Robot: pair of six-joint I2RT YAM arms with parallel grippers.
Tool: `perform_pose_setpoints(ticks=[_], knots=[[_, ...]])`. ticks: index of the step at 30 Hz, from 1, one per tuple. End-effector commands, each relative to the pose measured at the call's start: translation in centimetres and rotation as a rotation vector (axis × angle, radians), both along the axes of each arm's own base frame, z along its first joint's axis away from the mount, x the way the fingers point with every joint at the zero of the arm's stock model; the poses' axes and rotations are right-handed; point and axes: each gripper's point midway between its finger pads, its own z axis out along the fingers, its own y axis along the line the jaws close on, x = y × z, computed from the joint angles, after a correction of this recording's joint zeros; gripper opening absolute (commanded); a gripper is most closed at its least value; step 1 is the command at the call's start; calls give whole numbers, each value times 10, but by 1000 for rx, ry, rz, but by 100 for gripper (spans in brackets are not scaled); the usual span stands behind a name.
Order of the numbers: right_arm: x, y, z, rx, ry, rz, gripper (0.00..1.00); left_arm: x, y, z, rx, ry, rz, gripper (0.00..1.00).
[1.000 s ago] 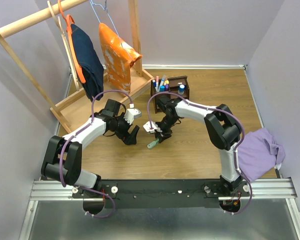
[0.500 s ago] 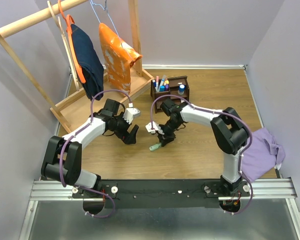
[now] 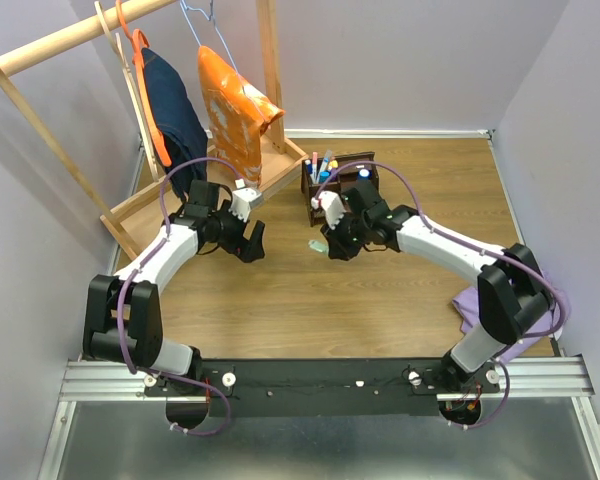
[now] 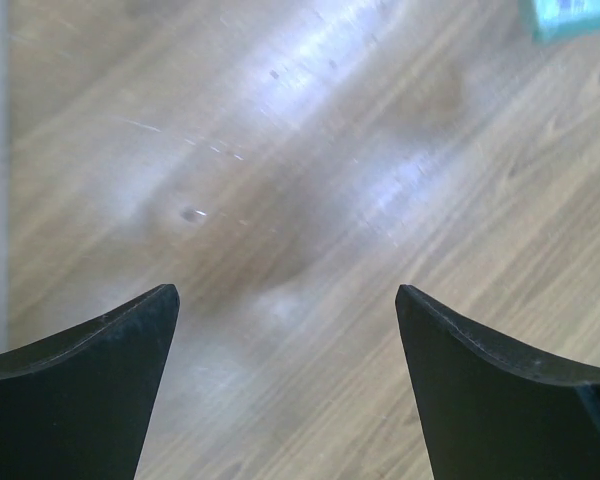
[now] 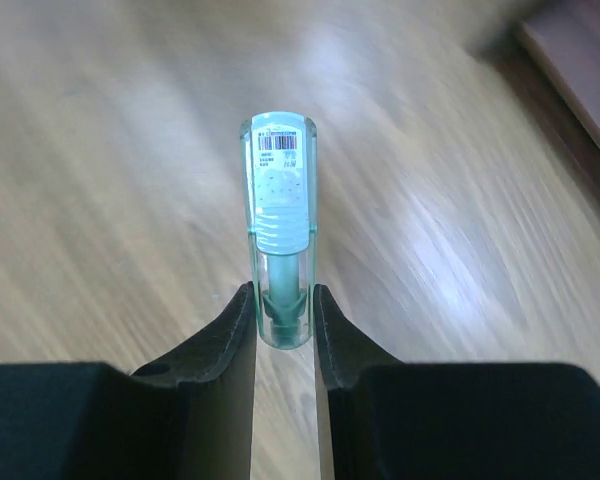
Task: Sort the stationery into containers
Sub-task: Place the stationery in the storage box.
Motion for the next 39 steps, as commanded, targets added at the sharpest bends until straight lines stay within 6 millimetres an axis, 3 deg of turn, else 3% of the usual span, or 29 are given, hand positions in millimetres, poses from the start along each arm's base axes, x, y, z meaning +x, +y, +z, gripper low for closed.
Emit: perform_pose_setpoints(ticks=[1, 8, 15, 39], knots=[[40, -45, 14, -23, -56, -581, 1, 28, 7, 22, -3, -75, 66, 99], [63, -75, 32, 2, -69, -865, 1, 28, 6, 31, -18, -81, 80, 99], [89, -97, 20, -36, -41, -1004, 1, 21, 7, 26, -16, -70, 85, 99], [131, -74, -10, -16, -8, -1000, 1, 14, 9, 16, -16, -47, 99, 99]])
